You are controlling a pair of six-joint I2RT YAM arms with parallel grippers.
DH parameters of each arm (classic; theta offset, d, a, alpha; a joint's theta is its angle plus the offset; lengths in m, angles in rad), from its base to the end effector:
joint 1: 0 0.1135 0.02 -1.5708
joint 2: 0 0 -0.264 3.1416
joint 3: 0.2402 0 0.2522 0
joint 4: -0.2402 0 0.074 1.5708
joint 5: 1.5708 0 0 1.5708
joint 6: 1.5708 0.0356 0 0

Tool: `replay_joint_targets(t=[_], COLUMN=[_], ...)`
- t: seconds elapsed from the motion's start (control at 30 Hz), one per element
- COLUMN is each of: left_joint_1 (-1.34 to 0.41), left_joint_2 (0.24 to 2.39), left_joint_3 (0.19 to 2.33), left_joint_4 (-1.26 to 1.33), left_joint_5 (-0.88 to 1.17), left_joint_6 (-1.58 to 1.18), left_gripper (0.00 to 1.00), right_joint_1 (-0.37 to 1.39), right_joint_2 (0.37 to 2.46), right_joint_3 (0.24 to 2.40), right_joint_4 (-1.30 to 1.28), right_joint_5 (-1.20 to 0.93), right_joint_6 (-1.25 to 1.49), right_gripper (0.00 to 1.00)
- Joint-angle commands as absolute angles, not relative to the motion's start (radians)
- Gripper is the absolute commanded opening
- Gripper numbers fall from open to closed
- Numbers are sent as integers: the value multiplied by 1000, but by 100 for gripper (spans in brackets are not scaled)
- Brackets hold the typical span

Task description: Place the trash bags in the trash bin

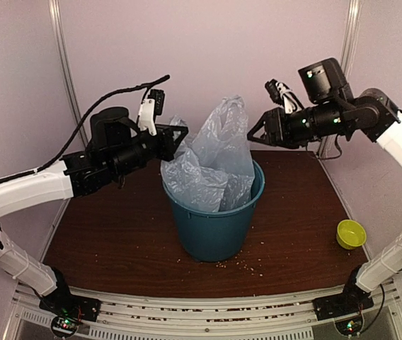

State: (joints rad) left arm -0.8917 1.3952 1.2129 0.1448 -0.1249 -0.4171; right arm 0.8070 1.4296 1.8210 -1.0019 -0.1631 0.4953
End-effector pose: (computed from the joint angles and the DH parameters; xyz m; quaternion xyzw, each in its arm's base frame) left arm 0.2138 -0.2578 0.3839 0.1269 0.7089 -0.3858 0.5767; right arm 0.1866 0.2032 0.4612 -0.1744 0.8674 0.3365 0.3224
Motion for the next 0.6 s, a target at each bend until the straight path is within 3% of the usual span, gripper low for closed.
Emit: replay_joint_targets(t=[0.0, 0.3, 0.57], left_joint_1=[-890, -890, -891], left_joint_2=[1285, 1218, 1213], left_joint_3=[1155, 1078, 1066], left_joint_4=[204, 305, 353], left_joint_5=[-26, 60, 63], left_joint_6=[-400, -418, -414], left_gripper=[0, 0, 0], right_joint_1=[807, 807, 806], right_joint_2=[1489, 1661, 1743], right_joint_3=[2020, 2225, 2310], right_joint_4=[-1026, -992, -1026], right_joint_5=[-237, -404, -339], right_joint_6=[465, 488, 610], right_gripper=[45, 48, 52])
